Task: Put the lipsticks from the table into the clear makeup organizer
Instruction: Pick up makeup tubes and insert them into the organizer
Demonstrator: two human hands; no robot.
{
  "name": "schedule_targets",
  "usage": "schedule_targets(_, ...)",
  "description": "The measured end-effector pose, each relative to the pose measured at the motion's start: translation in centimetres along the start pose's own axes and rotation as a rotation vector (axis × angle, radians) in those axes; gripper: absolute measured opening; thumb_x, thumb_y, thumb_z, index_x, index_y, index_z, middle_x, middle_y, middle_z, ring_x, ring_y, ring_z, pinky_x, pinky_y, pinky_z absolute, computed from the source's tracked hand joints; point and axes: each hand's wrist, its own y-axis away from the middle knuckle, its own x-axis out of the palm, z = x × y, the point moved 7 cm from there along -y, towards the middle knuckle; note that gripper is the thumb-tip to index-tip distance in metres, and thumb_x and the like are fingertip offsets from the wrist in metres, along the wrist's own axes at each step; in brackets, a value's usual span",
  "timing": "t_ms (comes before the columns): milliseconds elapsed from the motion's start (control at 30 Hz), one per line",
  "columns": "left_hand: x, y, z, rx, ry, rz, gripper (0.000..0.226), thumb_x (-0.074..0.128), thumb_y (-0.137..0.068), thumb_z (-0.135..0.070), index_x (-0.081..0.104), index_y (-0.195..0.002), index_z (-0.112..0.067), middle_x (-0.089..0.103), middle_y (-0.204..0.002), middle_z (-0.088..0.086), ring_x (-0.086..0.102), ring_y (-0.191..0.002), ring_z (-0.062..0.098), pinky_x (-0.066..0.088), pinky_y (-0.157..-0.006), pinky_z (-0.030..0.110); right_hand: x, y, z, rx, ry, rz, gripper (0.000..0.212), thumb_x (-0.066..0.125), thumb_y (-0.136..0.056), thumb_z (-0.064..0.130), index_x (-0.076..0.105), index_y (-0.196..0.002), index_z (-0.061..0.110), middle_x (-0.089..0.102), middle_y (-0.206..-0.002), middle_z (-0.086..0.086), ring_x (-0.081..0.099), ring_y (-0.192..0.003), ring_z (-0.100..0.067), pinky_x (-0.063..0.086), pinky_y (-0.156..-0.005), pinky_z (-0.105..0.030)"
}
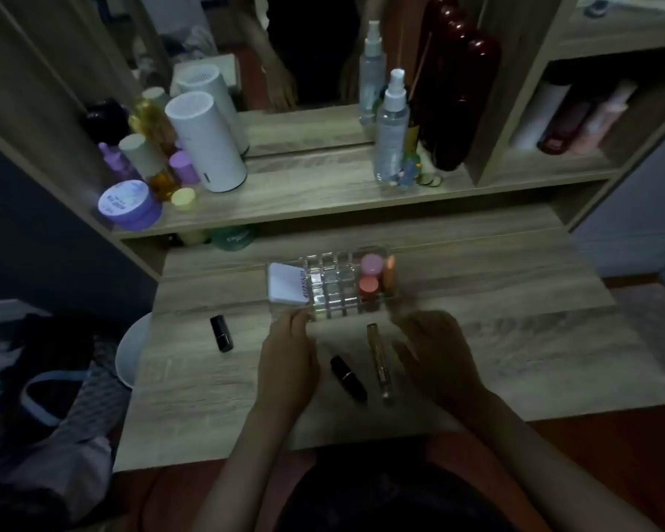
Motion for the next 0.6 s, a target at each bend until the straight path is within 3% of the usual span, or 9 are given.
schedule_targets(67,0.2,0.0,1.7,-0.043,0.013,0.02,0.029,0.055,-0.084,-0.008,0.055,-0.113,-0.006,0.058,-0.115,0.014,0.056,-0.099,0.03,0.048,-0.076,0.038,1.1,0.0,0.7,-0.034,0.023,0.047,0.032,0.084,-0.062,0.016,0.074,-0.091,0.011,0.074,-0.078,-0.005,0.071,-0.07,-0.023,0.058,-0.071,-0.04)
schedule_targets(200,1.7,0.2,4.2,-0.061,0.009,0.094,0.036,0.054,-0.085,-0.015,0.051,-0.12,-0.01,0.054,-0.121,0.011,0.053,-0.102,0.028,0.046,-0.077,0.035,4.1,1.1,1.5,-0.112,0.1,0.227,0.037,0.086,-0.05,0.007,0.074,-0.082,0.021,0.069,-0.06,0.001,0.065,-0.052,-0.014,0.056,-0.056,-0.032)
schedule_targets(333,2.6,-0.2,5.0,-0.058,-0.022,0.138,0.037,0.049,-0.089,-0.021,0.047,-0.125,-0.011,0.053,-0.123,0.011,0.053,-0.102,0.025,0.048,-0.078,0.034,5.1,1.4,1.4,-0.146,0.142,0.292,0.047,0.08,-0.058,0.003,0.07,-0.096,0.028,0.065,-0.068,0.004,0.063,-0.061,-0.017,0.059,-0.074,-0.041)
schedule_targets(433,3.3,-0.5,5.3,-0.03,-0.032,0.163,0.034,0.047,-0.091,-0.022,0.048,-0.123,-0.011,0.055,-0.119,0.011,0.054,-0.099,0.025,0.05,-0.077,0.036,5.6,1.0,2.1,-0.225,0.145,0.337,0.049,0.085,-0.048,0.009,0.069,-0.089,0.03,0.062,-0.064,0.006,0.061,-0.056,-0.015,0.06,-0.067,-0.039)
schedule_targets(600,4.0,-1.3,5.9,-0.005,-0.025,0.226,0.033,0.045,-0.09,-0.027,0.048,-0.12,-0.016,0.053,-0.121,0.008,0.053,-0.099,0.021,0.044,-0.076,0.029,6.2,0.7,3.6,-0.42,0.107,0.326,0.017,0.076,-0.069,0.015,0.068,-0.081,0.024,0.07,-0.086,-0.003,0.067,-0.085,-0.023,0.057,-0.077,-0.032)
